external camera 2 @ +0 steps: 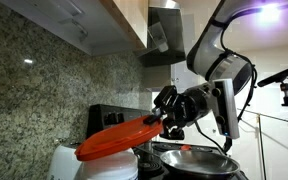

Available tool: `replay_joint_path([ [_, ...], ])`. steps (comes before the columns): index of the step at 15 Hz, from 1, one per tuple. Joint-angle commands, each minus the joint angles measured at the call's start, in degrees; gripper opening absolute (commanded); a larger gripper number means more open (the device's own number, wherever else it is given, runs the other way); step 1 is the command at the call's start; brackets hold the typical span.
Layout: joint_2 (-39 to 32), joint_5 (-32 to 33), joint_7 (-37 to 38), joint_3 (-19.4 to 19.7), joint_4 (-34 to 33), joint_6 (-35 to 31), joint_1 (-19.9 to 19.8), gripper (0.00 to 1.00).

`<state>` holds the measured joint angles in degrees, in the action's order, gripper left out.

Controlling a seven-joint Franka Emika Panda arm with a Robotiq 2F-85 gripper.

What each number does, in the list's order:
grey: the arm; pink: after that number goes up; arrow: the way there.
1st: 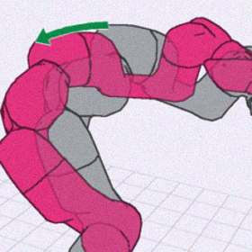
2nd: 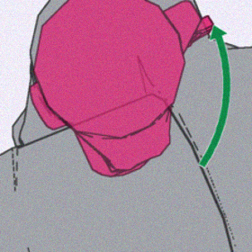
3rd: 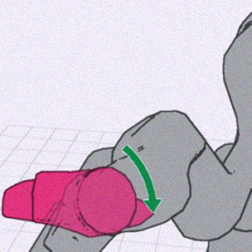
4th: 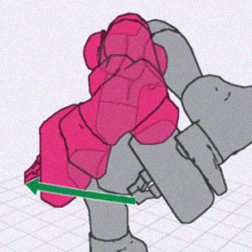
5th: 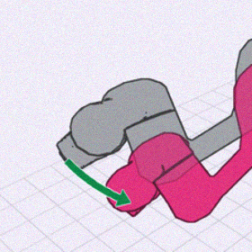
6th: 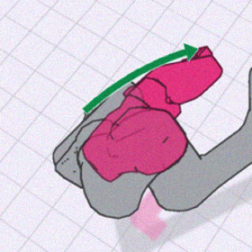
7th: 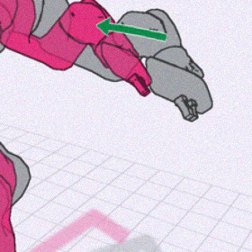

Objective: Move the orange lid to the top of the white container

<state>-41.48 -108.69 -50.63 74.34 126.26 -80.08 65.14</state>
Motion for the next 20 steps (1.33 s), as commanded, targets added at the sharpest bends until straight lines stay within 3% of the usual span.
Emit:
replay_joint_path([
  [1,8.2,5.75,-2.05,-6.98,-2.11,-6.42,-6.01,0.04],
  [4,12.55,9.9,-3.56,-14.23,-3.23,-12.22,-11.89,0.04],
  [7,16.76,14.25,-3.63,-24.03,-4.4,-18.06,-20.03,0.04],
  [14,23.24,17.21,-2.53,-52.53,-4.62,-32.28,-45.24,0.04],
  [16,23.84,17.29,-2.91,-58.48,-4.33,-33.95,-50.8,0.04],
  [17,24.14,17.27,-3.57,-60.69,-4.16,-35.0,-52.76,0.13],
  [18,24.42,17.83,-3.62,-62.49,-3.95,-35.25,-54.4,0.39],
  [20,25.14,18.68,-3.85,-65.17,-3.47,-36.01,-56.74,0.47],
])
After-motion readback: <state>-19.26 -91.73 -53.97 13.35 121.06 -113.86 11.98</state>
